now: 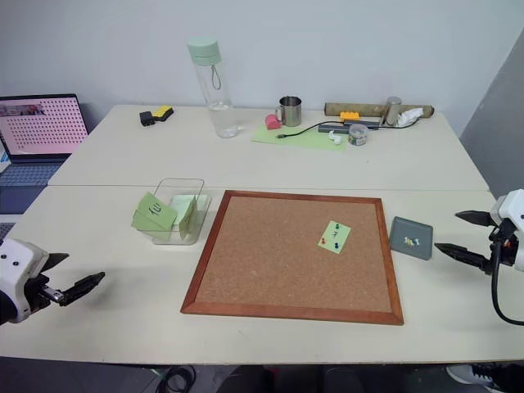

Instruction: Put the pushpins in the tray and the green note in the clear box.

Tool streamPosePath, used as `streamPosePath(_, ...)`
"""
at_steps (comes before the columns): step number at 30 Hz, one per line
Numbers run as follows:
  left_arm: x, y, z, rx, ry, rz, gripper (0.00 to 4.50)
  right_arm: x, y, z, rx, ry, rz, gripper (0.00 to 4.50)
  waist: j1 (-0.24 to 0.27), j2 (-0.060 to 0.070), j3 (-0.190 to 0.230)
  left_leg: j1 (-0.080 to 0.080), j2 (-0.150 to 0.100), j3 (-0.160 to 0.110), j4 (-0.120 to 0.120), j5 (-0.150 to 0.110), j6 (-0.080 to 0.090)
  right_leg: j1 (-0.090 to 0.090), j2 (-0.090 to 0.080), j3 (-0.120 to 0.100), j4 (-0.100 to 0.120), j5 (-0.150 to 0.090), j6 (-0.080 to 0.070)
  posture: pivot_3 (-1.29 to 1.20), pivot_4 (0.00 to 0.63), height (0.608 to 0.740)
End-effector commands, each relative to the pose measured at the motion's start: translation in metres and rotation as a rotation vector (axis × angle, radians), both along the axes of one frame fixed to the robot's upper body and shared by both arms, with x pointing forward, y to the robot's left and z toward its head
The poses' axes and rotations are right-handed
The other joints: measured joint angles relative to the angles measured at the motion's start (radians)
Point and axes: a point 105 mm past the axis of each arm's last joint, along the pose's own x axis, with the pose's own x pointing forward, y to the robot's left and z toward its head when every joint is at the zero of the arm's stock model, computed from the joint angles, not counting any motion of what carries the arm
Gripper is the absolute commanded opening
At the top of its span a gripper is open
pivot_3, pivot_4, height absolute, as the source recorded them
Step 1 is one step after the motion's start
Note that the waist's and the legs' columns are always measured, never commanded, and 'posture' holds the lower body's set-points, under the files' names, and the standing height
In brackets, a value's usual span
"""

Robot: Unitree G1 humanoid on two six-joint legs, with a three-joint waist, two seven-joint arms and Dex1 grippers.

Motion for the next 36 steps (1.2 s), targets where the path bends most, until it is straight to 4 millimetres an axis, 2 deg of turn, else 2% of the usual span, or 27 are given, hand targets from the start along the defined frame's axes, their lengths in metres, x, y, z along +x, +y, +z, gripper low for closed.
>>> streamPosePath(1, 0.003, -0.002, 0.016, 0.004, -0.055, -0.019, 4.45, 0.000, 0.000, 0.009, -0.004, -0.037, 0.005, 4.50, 0.000, 0.000, 0.000, 0.000, 0.000, 0.000, 0.000, 0.000, 0.000, 0.000, 0.000, 0.000, 0.000, 0.000, 0.000, 0.00, 0.150, 0.740)
streamPosePath(10, 0.005, 0.002, 0.015, 0.014, -0.048, -0.001, 4.45, -0.002, 0.001, 0.005, 0.001, -0.032, 0.004, 4.50, 0.000, 0.000, 0.000, 0.000, 0.000, 0.000, 0.000, 0.000, 0.000, 0.000, 0.000, 0.000, 0.000, 0.000, 0.000, 0.00, 0.150, 0.740)
streamPosePath(16, 0.007, 0.012, 0.017, 0.021, -0.079, 0.044, 4.45, -0.001, 0.005, 0.002, 0.009, -0.030, 0.011, 4.50, 0.000, 0.000, 0.000, 0.000, 0.000, 0.000, 0.000, 0.000, 0.000, 0.000, 0.000, 0.000, 0.000, 0.000, 0.000, 0.00, 0.150, 0.740)
streamPosePath(23, 0.015, 0.003, 0.027, -0.005, -0.160, 0.007, 4.45, -0.001, 0.012, -0.001, 0.022, -0.016, 0.038, 4.50, 0.000, 0.000, 0.000, 0.000, 0.000, 0.000, 0.000, 0.000, 0.000, 0.000, 0.000, 0.000, 0.000, 0.000, 0.000, 0.00, 0.150, 0.740)
streamPosePath(28, 0.016, -0.017, 0.025, -0.050, -0.128, -0.097, 4.45, -0.004, 0.015, -0.002, 0.023, -0.009, 0.050, 4.50, 0.000, 0.000, 0.000, 0.000, 0.000, 0.000, 0.000, 0.000, 0.000, 0.000, 0.000, 0.000, 0.000, 0.000, 0.000, 0.00, 0.150, 0.740)
streamPosePath(36, 0.027, -0.034, 0.038, -0.072, -0.145, -0.183, 2.88, -0.009, 0.019, -0.003, 0.027, -0.007, 0.053, 4.50, 0.001, 0.000, 0.000, 0.000, 0.000, 0.000, 0.000, 0.000, 0.000, 0.000, 0.000, 0.000, 0.000, 0.000, 0.000, 0.00, 0.150, 0.740)
